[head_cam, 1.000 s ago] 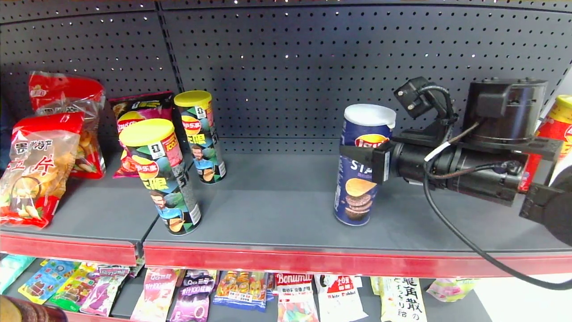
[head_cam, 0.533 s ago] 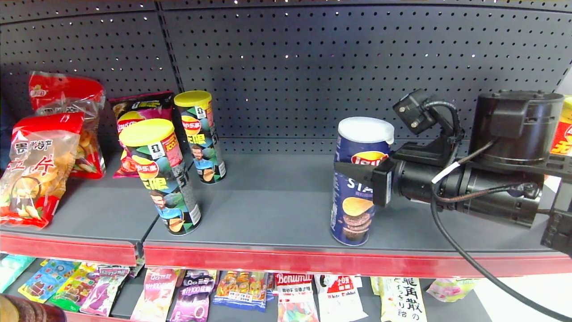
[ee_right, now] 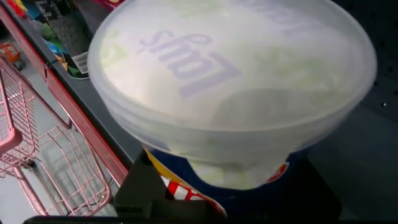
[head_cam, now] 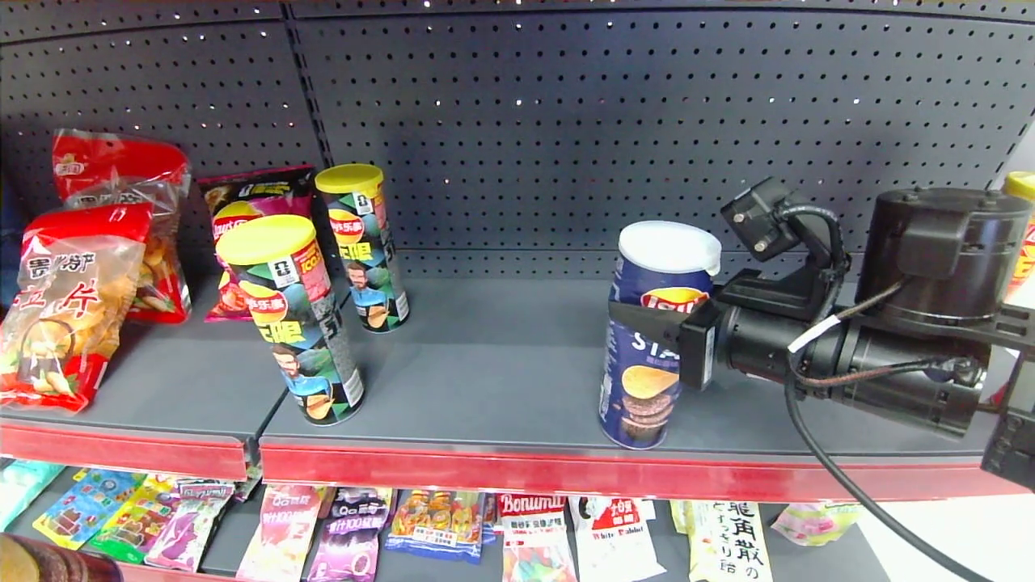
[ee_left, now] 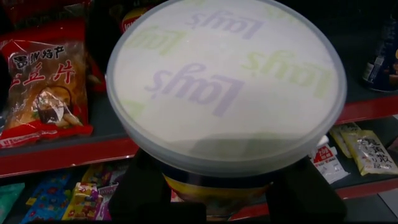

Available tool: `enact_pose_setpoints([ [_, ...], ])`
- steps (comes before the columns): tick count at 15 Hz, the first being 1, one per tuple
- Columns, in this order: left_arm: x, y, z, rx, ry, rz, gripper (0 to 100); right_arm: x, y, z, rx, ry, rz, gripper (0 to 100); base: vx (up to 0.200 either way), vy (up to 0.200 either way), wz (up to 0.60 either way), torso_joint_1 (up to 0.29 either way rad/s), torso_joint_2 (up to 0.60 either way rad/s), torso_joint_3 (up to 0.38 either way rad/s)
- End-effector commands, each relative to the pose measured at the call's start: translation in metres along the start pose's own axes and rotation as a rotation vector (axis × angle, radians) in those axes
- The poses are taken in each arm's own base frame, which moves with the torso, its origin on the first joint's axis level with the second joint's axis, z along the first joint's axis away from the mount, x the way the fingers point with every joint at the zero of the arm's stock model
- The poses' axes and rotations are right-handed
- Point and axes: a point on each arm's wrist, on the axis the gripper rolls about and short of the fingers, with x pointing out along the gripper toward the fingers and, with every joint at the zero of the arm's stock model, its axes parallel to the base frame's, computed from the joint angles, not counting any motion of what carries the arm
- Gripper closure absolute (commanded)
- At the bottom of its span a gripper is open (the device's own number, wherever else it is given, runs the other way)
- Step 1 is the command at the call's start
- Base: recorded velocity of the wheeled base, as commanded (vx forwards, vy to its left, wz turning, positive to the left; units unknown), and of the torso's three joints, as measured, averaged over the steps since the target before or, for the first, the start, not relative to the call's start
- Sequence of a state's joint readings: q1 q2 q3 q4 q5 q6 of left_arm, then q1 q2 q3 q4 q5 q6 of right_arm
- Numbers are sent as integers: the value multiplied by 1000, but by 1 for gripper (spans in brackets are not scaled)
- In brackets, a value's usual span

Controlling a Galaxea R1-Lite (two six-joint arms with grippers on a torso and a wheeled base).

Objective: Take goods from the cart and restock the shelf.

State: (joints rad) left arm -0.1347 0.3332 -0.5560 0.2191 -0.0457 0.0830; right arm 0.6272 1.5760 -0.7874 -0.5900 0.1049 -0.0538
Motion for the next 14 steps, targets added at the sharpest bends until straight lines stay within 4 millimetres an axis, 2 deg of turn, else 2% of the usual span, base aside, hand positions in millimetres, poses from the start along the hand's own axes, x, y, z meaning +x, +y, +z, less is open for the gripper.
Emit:
enact_pose_setpoints([
  [1,0,0,0,0,-1,-1,100,0,1,-1,1,7,3,100,0,0,0,0,0,0],
  [14,0,0,0,0,2,-1,100,-3,3,-5,-32,9,3,100,0,0,0,0,0,0],
])
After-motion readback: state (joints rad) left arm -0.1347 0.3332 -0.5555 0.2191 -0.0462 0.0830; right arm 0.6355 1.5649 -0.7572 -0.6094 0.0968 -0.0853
